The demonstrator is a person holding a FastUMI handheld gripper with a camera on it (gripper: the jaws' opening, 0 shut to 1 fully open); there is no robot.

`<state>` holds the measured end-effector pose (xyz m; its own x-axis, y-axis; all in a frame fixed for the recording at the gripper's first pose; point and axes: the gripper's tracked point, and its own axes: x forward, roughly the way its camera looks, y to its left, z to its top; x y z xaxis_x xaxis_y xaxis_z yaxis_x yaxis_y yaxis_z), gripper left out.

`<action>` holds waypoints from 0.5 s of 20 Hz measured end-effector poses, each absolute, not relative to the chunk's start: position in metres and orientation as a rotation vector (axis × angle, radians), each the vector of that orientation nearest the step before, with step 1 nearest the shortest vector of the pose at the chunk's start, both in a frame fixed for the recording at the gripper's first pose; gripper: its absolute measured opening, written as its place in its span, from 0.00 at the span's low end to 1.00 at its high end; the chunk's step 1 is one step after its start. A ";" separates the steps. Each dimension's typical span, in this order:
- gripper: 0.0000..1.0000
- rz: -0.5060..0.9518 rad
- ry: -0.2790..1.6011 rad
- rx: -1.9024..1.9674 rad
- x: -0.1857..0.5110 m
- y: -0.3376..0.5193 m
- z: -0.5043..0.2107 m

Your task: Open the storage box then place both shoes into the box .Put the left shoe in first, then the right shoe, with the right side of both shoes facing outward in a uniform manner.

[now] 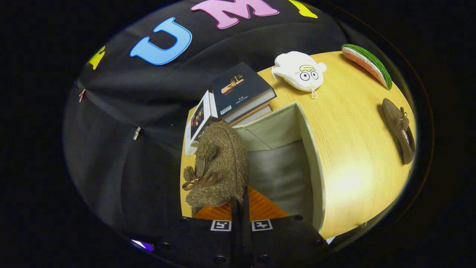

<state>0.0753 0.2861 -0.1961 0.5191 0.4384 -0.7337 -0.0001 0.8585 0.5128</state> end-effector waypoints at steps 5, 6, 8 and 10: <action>0.71 0.405 1.030 0.561 0.071 0.316 -0.178; 1.00 0.423 1.018 0.563 0.071 0.328 -0.187; 0.98 0.449 0.991 0.537 0.061 0.316 -0.162; 0.98 0.481 0.930 0.488 0.060 0.300 -0.141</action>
<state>0.0597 0.2996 -0.1408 0.5101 0.5840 -0.6314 -0.1783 0.7900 0.5866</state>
